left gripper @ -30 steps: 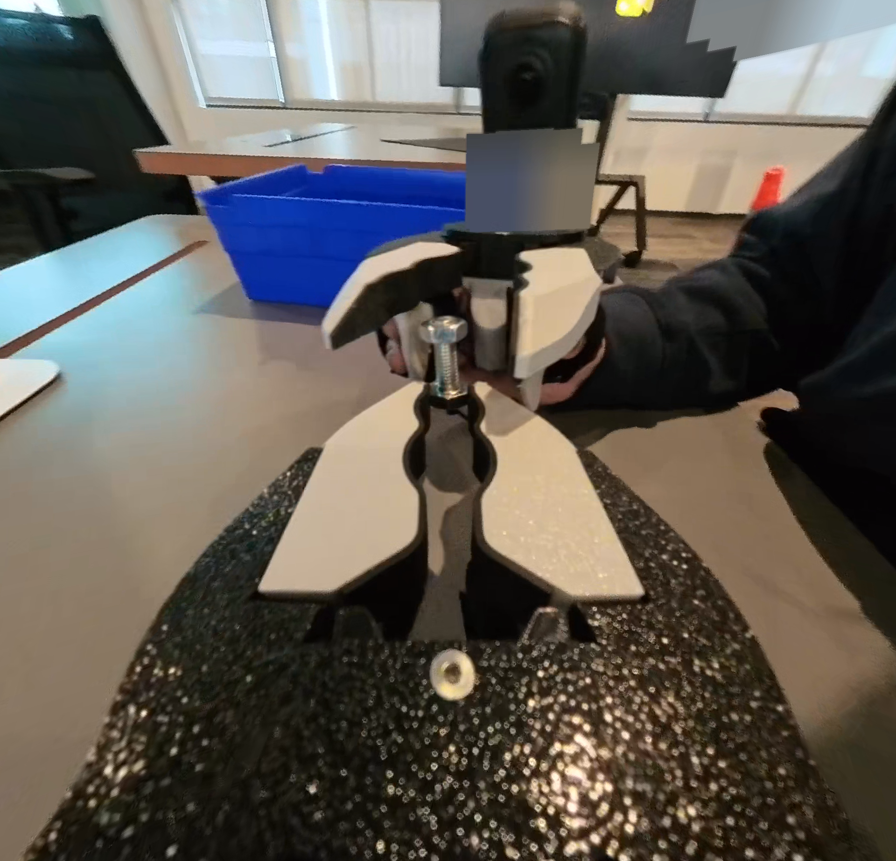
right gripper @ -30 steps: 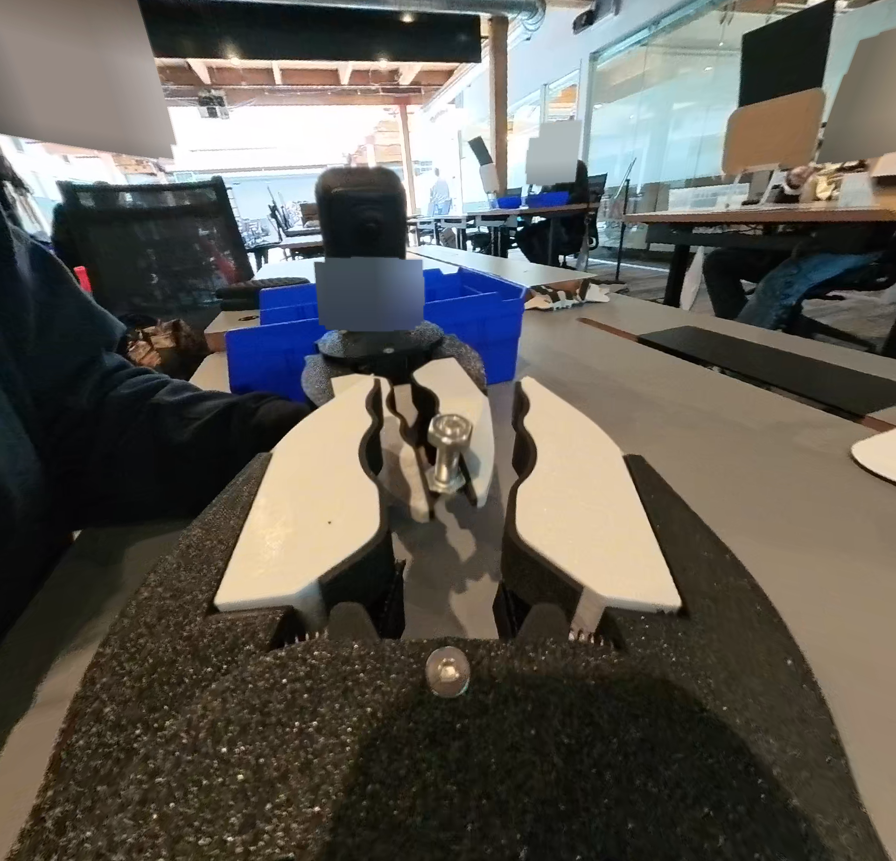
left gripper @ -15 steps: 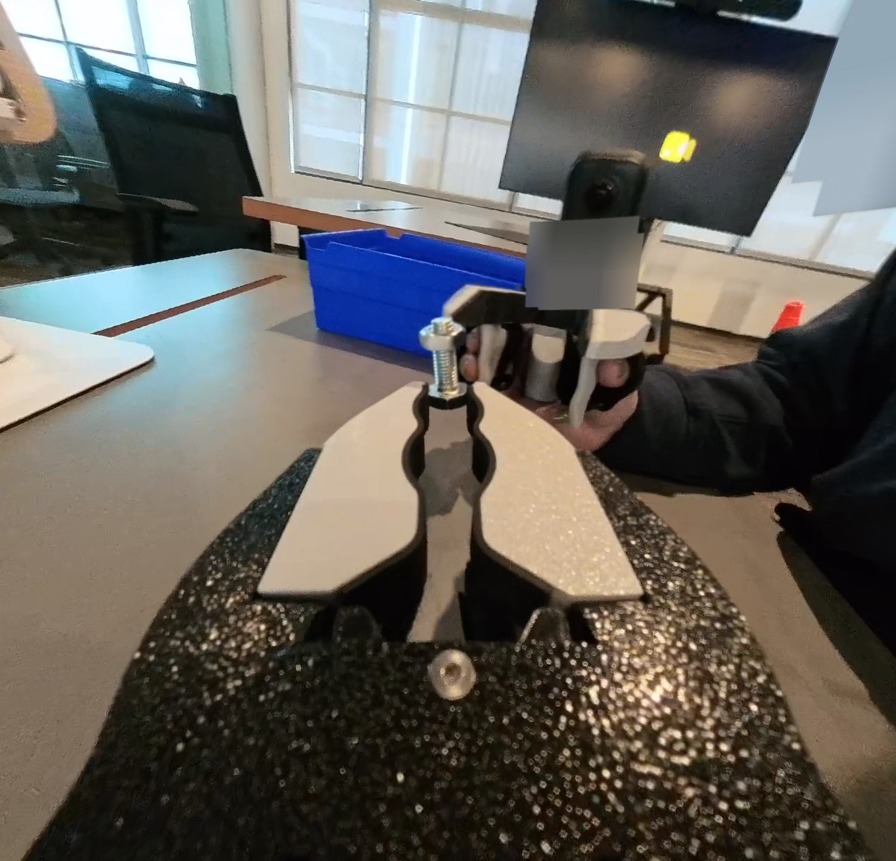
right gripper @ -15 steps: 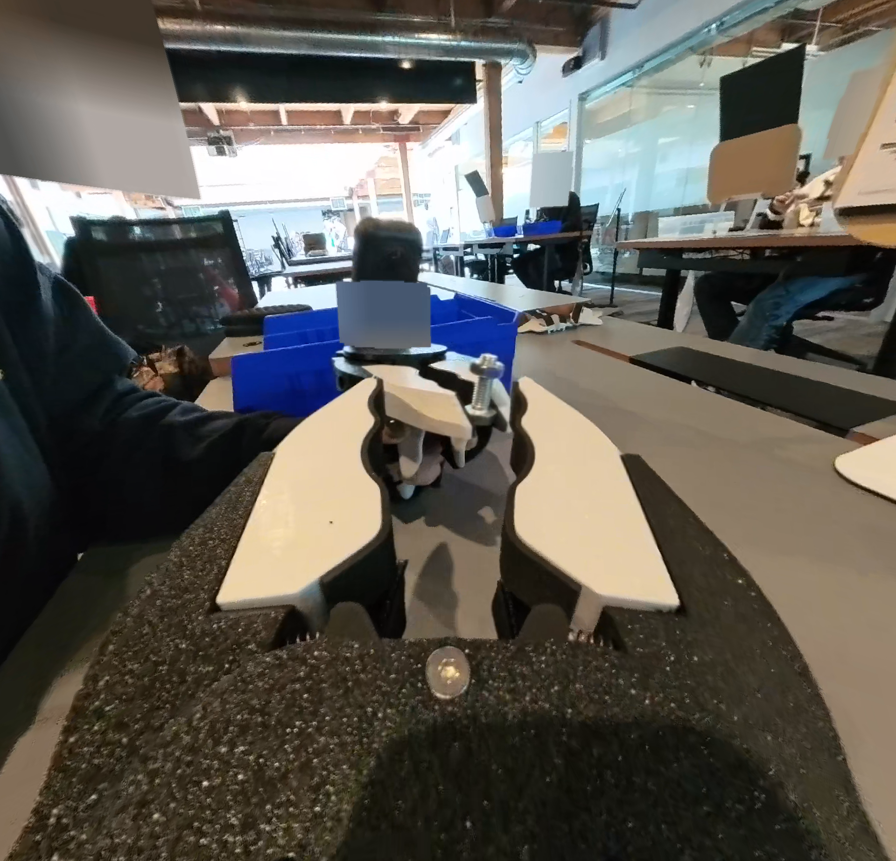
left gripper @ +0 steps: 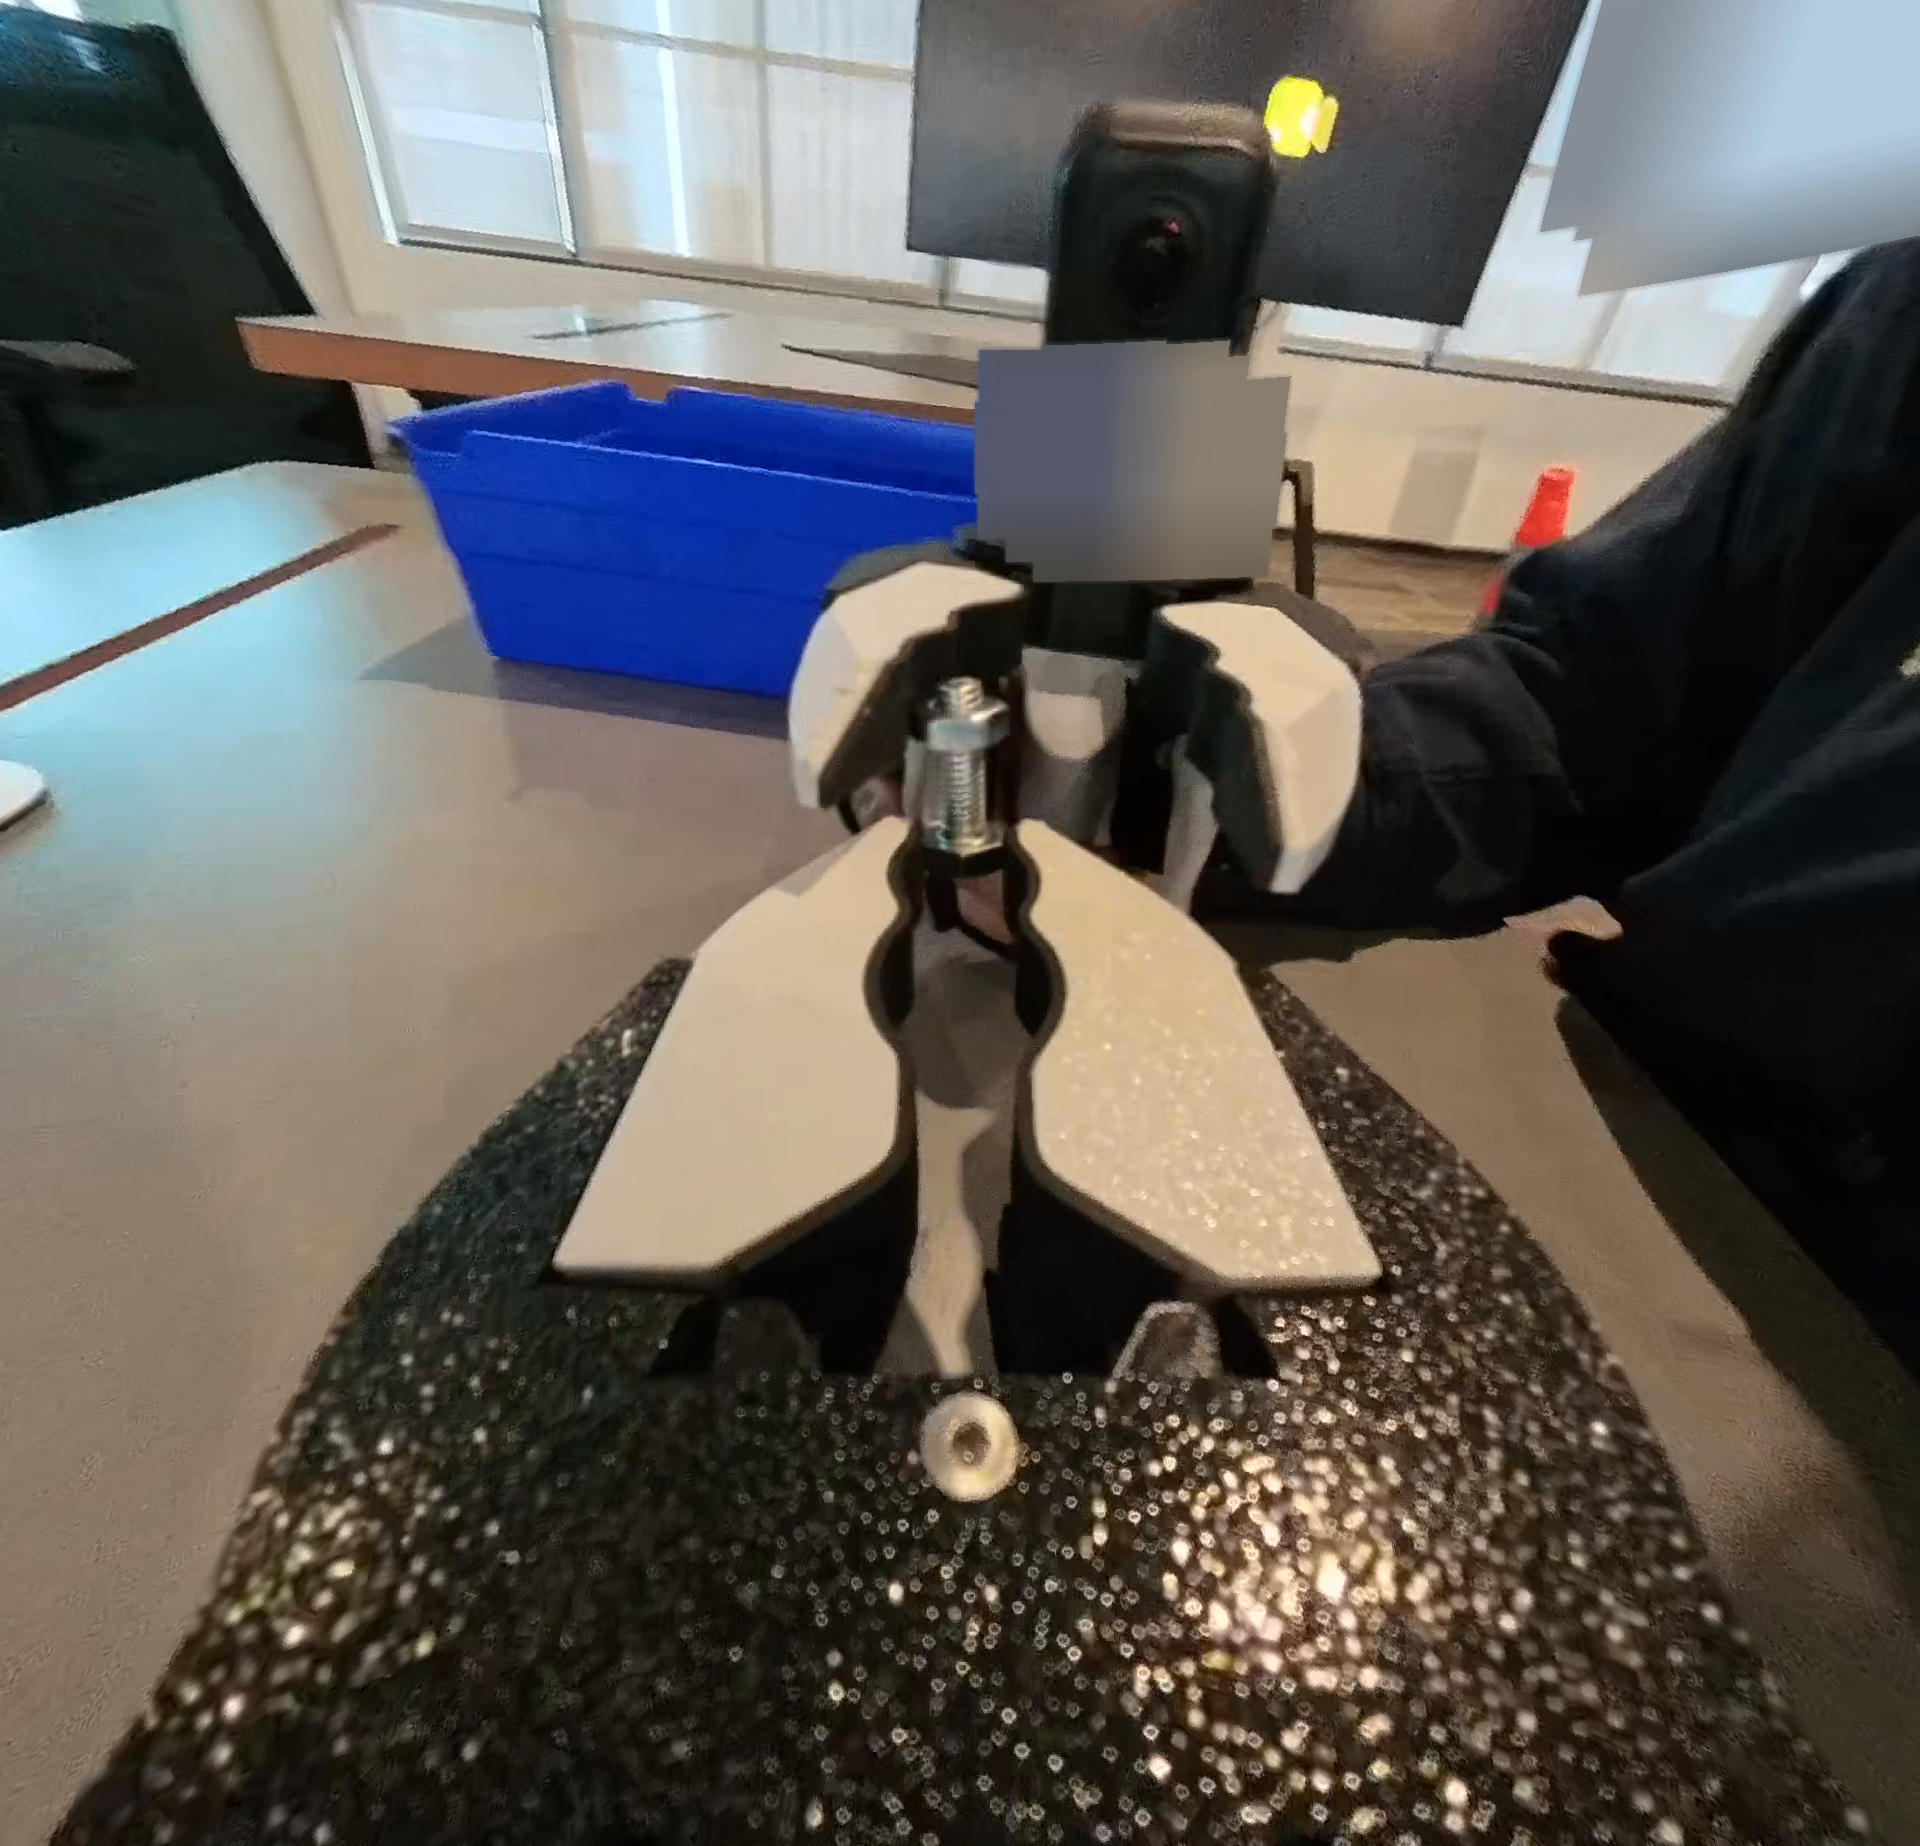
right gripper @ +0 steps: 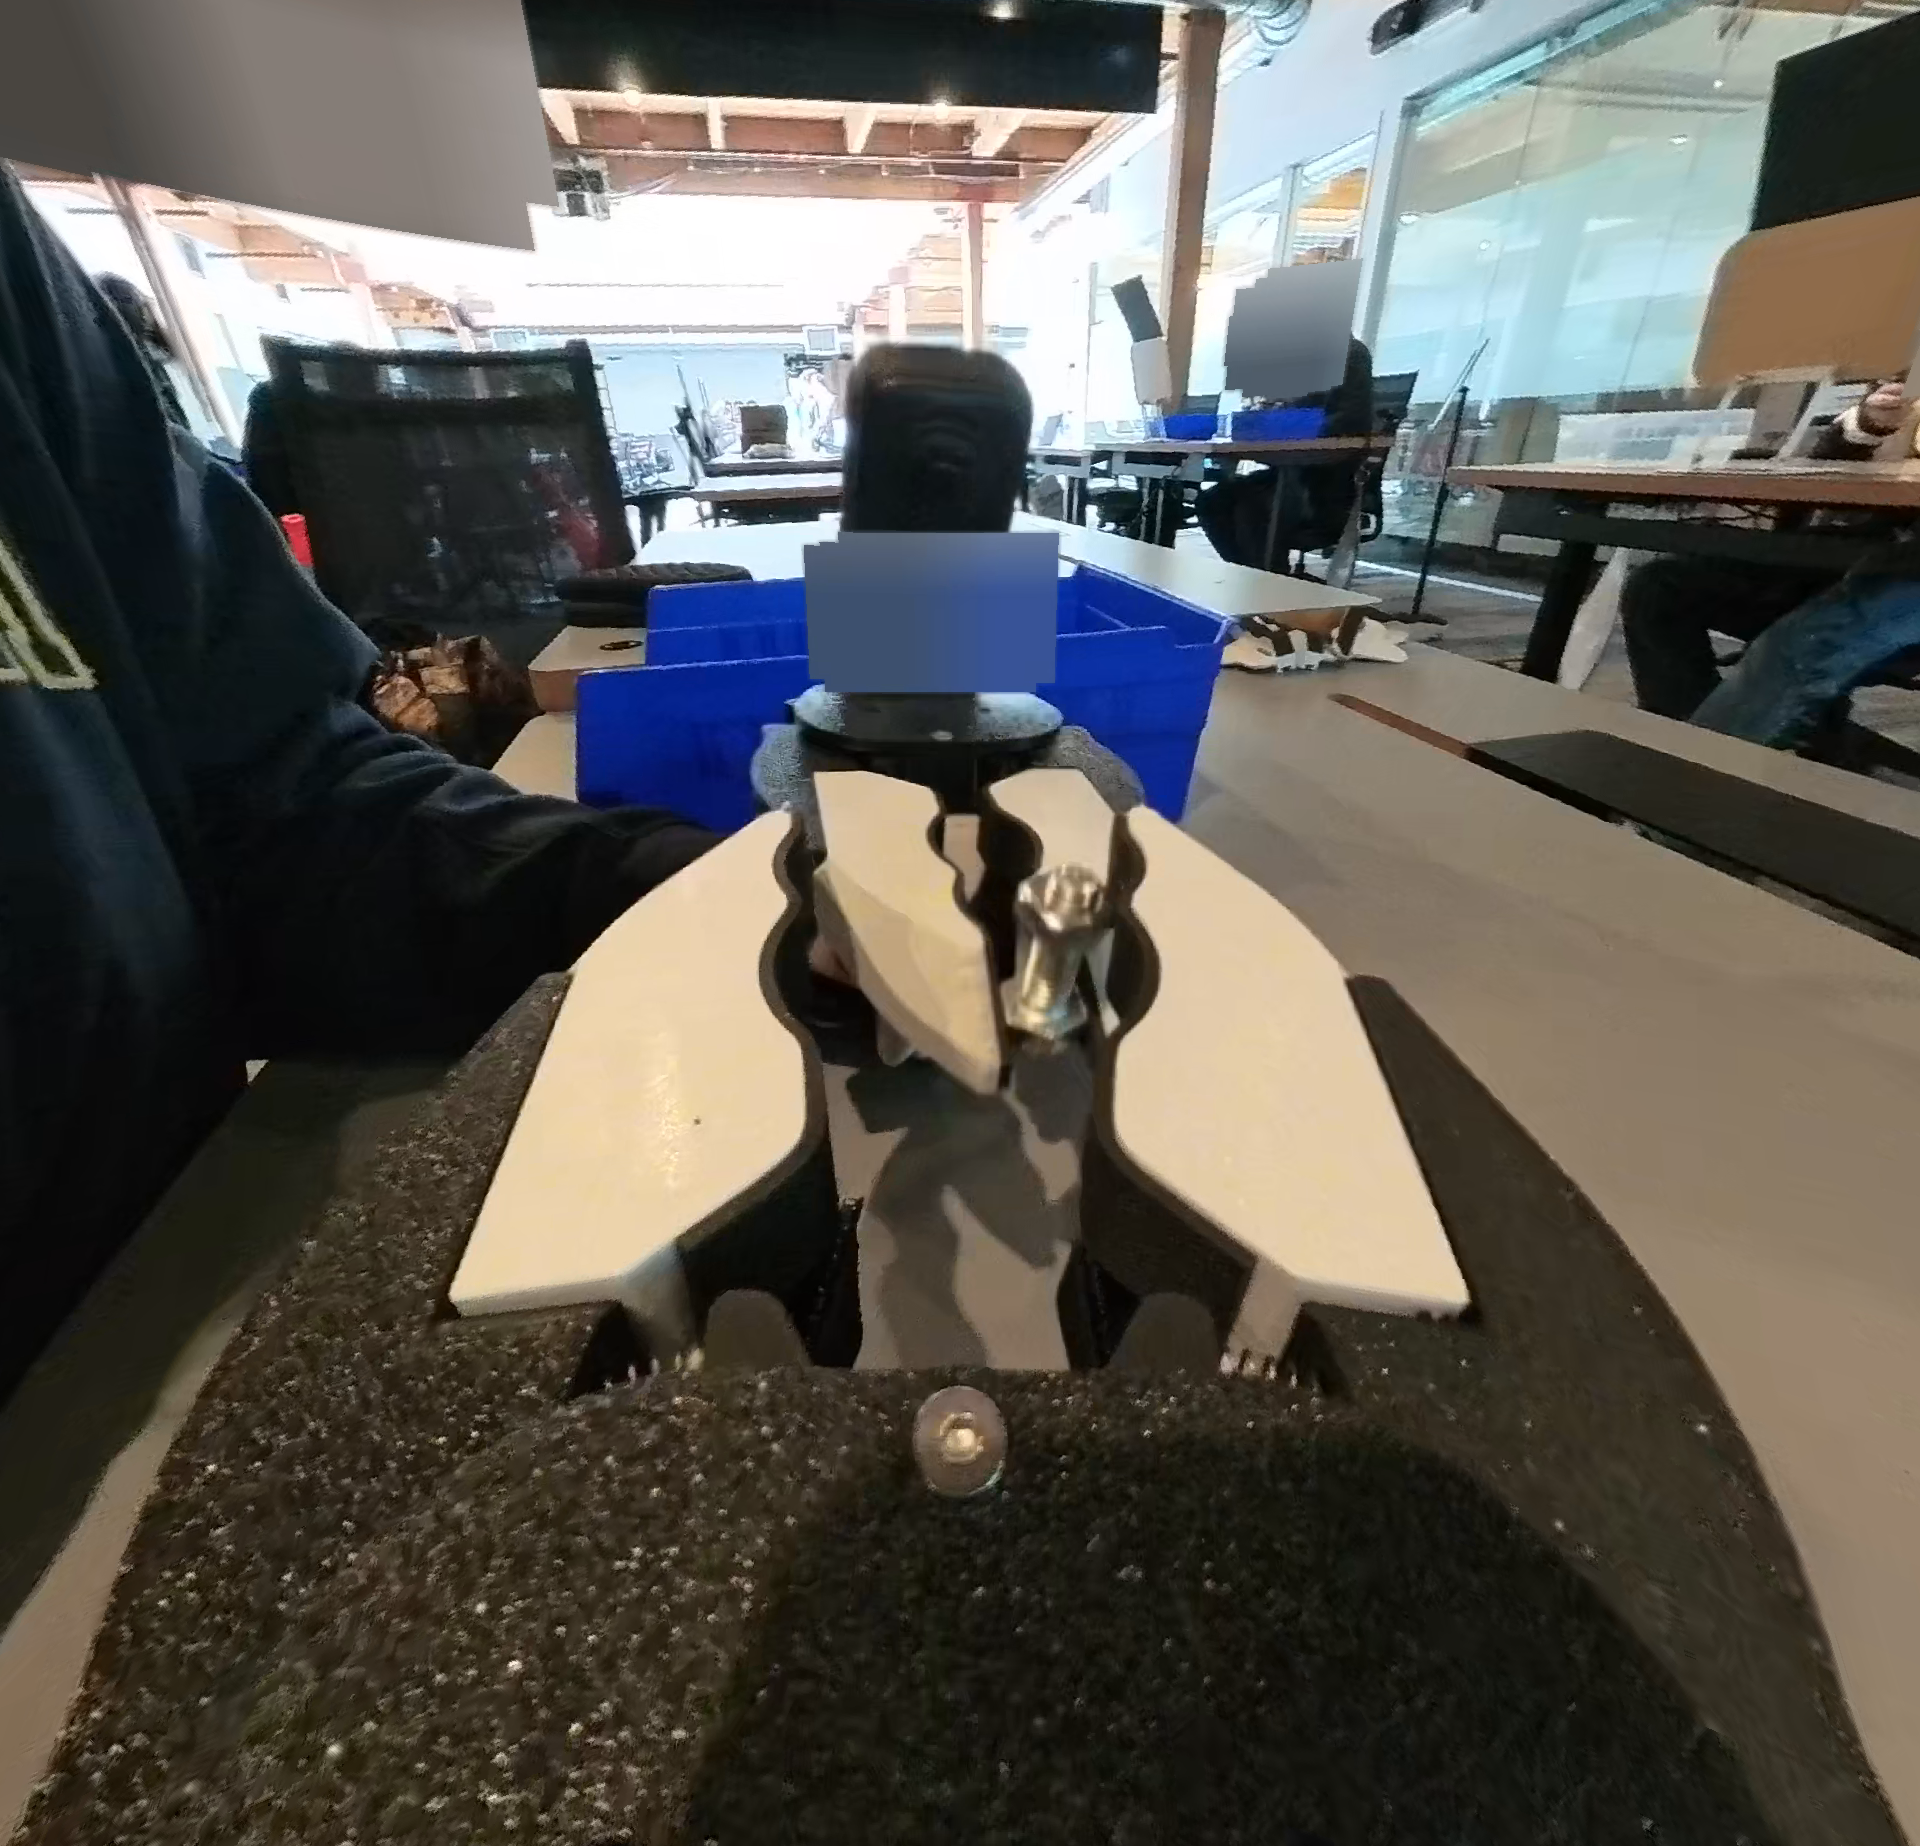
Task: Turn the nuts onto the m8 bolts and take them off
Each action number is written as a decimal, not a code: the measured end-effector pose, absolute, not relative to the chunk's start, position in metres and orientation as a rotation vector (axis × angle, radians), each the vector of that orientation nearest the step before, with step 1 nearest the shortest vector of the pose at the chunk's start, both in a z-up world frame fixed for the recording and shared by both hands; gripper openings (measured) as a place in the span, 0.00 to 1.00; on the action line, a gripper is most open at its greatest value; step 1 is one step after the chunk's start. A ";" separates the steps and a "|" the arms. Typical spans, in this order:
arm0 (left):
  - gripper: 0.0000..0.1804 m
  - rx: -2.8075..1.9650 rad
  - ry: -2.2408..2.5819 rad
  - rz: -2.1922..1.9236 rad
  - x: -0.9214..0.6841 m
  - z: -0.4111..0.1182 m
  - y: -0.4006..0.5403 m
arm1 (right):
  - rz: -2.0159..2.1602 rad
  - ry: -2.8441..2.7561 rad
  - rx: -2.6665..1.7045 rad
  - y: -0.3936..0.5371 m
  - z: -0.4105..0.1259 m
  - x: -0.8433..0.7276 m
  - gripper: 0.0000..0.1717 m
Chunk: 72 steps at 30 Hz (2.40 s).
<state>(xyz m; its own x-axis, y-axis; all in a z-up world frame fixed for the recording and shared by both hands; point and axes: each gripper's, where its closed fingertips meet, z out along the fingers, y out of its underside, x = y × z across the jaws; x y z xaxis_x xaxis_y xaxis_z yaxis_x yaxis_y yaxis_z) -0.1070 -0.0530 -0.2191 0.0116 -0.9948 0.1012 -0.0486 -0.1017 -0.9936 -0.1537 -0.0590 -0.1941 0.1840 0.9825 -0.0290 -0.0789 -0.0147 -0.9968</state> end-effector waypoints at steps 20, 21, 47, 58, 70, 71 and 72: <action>0.08 -1.352 1.099 -1.223 -0.115 -0.216 -0.039 | 1.091 -0.926 -1.314 -0.042 -0.197 -0.143 0.23; 0.08 -1.352 1.115 -1.213 -0.113 -0.217 -0.041 | 1.096 -0.925 -1.324 -0.042 -0.197 -0.142 0.20; 0.46 -1.298 0.982 -1.159 -0.114 -0.206 -0.029 | -0.020 -0.828 -2.304 -0.011 -0.212 0.187 0.09; 0.36 -1.337 1.000 -1.218 -0.113 -0.209 -0.032 | -0.071 -0.974 -2.713 -0.002 -0.301 0.221 0.10; 0.07 -1.295 0.952 -1.045 -0.122 -0.200 -0.027 | 0.146 -0.560 -2.079 -0.005 -0.153 0.096 0.09; 0.05 -1.301 0.951 -1.018 -0.122 -0.201 -0.026 | 0.188 -0.594 -2.009 -0.005 -0.148 0.069 0.09; 0.04 -1.307 0.950 -0.996 -0.123 -0.202 -0.024 | 0.226 -0.630 -1.950 -0.004 -0.149 0.042 0.09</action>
